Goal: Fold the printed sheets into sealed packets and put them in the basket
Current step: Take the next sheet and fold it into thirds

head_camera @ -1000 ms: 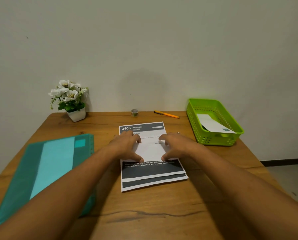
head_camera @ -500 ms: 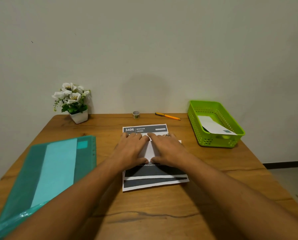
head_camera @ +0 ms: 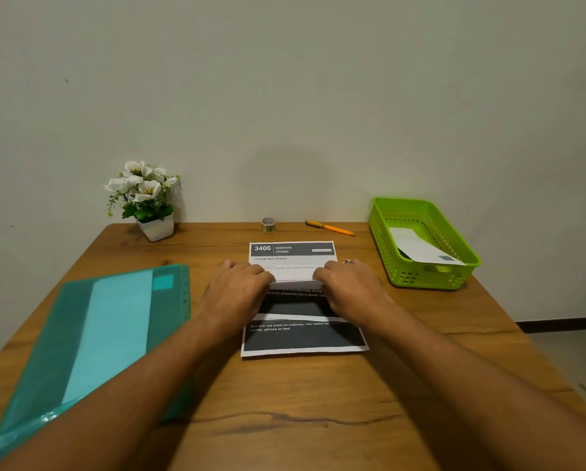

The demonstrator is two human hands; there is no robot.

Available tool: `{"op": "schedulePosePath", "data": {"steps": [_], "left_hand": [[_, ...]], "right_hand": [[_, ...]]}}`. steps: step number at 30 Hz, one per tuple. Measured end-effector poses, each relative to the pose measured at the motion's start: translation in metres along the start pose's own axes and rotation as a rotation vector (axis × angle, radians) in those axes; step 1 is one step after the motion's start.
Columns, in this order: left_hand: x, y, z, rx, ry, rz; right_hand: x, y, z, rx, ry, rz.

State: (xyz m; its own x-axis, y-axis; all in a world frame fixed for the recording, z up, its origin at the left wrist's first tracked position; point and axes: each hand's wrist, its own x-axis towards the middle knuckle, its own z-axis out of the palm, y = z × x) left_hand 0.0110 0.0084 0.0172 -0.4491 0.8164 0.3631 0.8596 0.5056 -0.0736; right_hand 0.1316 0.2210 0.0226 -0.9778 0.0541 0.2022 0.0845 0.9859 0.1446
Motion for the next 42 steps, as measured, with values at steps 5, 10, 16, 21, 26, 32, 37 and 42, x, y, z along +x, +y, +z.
{"op": "schedulePosePath", "data": {"steps": [5, 10, 16, 21, 26, 32, 37, 42], "left_hand": [[-0.010, 0.007, 0.013, -0.094, -0.059, 0.037], [-0.025, 0.005, 0.027, -0.159, -0.142, 0.007], [-0.006, 0.004, 0.025, -0.189, -0.213, -0.040], [0.009, 0.009, 0.031, -0.267, -0.279, -0.101], [0.028, 0.001, 0.024, -0.245, -0.435, -0.116], [0.042, -0.001, 0.026, -0.228, -0.539, -0.167], [0.044, -0.001, 0.024, -0.277, -0.503, -0.194], [0.039, 0.009, 0.010, -0.328, -0.262, -0.122]], "right_hand": [[-0.012, -0.006, 0.026, 0.024, 0.002, -0.044], [-0.030, -0.012, 0.038, 0.132, -0.085, -0.034], [-0.018, -0.016, 0.039, 0.257, -0.068, 0.086], [-0.001, -0.017, 0.031, 0.342, -0.220, 0.132], [0.016, -0.005, 0.009, 0.336, -0.409, 0.140], [0.032, -0.007, 0.005, 0.319, -0.477, 0.167], [0.036, -0.007, -0.002, 0.282, -0.497, 0.164], [0.035, -0.010, -0.006, 0.359, -0.287, 0.120]]}}
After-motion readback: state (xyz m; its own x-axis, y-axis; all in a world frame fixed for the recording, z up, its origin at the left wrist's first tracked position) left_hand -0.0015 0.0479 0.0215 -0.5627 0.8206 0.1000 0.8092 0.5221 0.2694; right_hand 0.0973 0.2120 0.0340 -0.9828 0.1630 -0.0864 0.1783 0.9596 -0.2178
